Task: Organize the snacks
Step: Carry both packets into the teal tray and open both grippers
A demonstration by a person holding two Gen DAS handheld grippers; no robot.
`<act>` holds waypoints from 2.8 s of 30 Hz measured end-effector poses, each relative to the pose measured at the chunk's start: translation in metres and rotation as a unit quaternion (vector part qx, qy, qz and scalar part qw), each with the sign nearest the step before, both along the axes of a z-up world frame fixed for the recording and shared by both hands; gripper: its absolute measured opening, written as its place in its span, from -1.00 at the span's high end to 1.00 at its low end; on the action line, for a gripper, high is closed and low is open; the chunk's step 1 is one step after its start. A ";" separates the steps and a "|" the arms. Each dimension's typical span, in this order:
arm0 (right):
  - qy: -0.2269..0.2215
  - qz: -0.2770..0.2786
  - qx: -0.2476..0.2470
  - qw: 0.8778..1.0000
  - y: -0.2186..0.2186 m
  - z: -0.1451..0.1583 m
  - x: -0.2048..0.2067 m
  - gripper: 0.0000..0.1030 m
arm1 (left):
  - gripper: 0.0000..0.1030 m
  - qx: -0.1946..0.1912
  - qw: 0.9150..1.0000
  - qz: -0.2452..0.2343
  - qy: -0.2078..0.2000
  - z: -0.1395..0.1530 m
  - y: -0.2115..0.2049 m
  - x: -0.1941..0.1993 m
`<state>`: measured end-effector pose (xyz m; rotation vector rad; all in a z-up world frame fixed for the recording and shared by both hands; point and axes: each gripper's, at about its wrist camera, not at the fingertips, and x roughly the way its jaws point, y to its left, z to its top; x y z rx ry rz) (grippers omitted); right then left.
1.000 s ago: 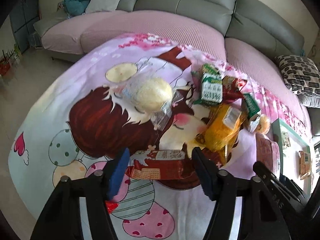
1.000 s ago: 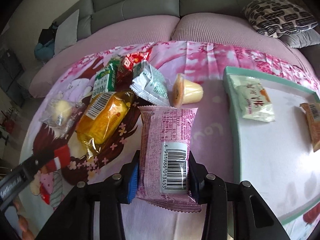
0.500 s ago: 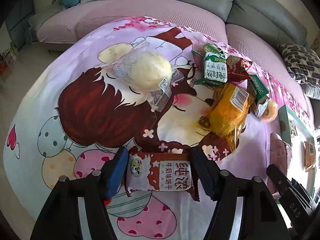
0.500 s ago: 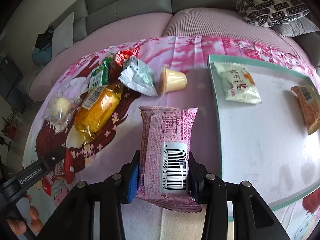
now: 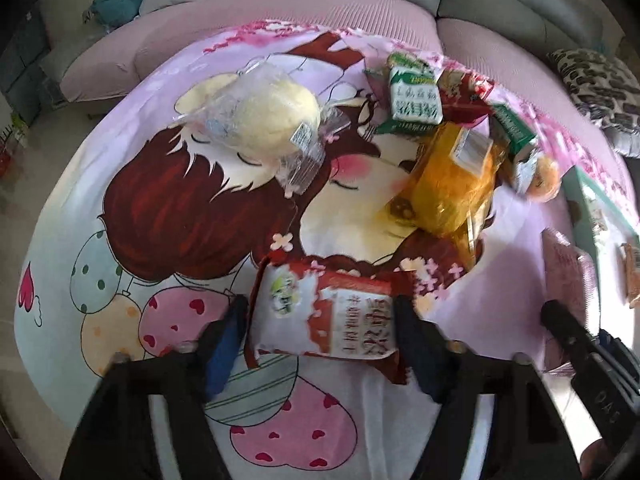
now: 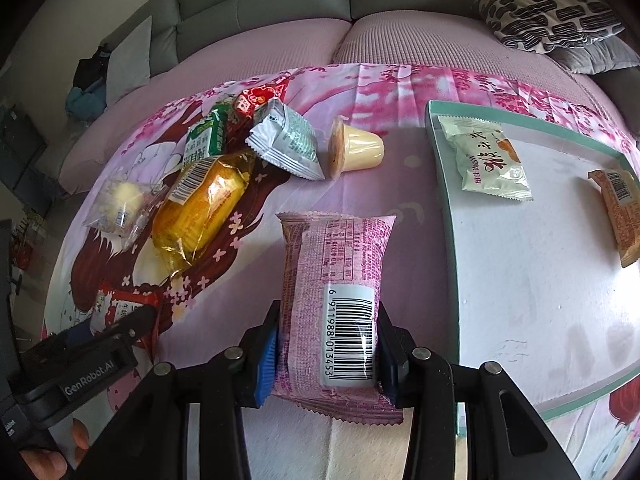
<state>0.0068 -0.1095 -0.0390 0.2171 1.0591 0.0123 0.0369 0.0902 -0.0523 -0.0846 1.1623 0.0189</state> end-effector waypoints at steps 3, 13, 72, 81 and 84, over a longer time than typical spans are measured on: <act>-0.002 0.003 0.000 1.000 0.001 0.002 -0.003 0.15 | -0.28 -0.015 1.000 -0.001 -0.006 0.003 0.001 -0.002; -0.029 0.010 0.014 0.999 -0.003 0.021 -0.014 0.15 | -0.28 -0.035 0.998 0.002 -0.043 0.029 0.000 -0.009; -0.003 -0.173 -0.045 0.984 -0.206 0.030 -0.025 0.12 | -0.31 0.009 0.966 -0.251 -0.051 0.046 -0.271 0.006; -0.005 -0.166 -0.053 0.985 -0.201 0.032 -0.023 0.11 | -0.32 0.008 0.968 -0.243 -0.055 0.051 -0.264 0.006; -0.010 -0.173 -0.053 0.983 -0.203 0.033 -0.024 -0.11 | -0.36 0.011 0.971 -0.230 -0.058 0.053 -0.258 0.008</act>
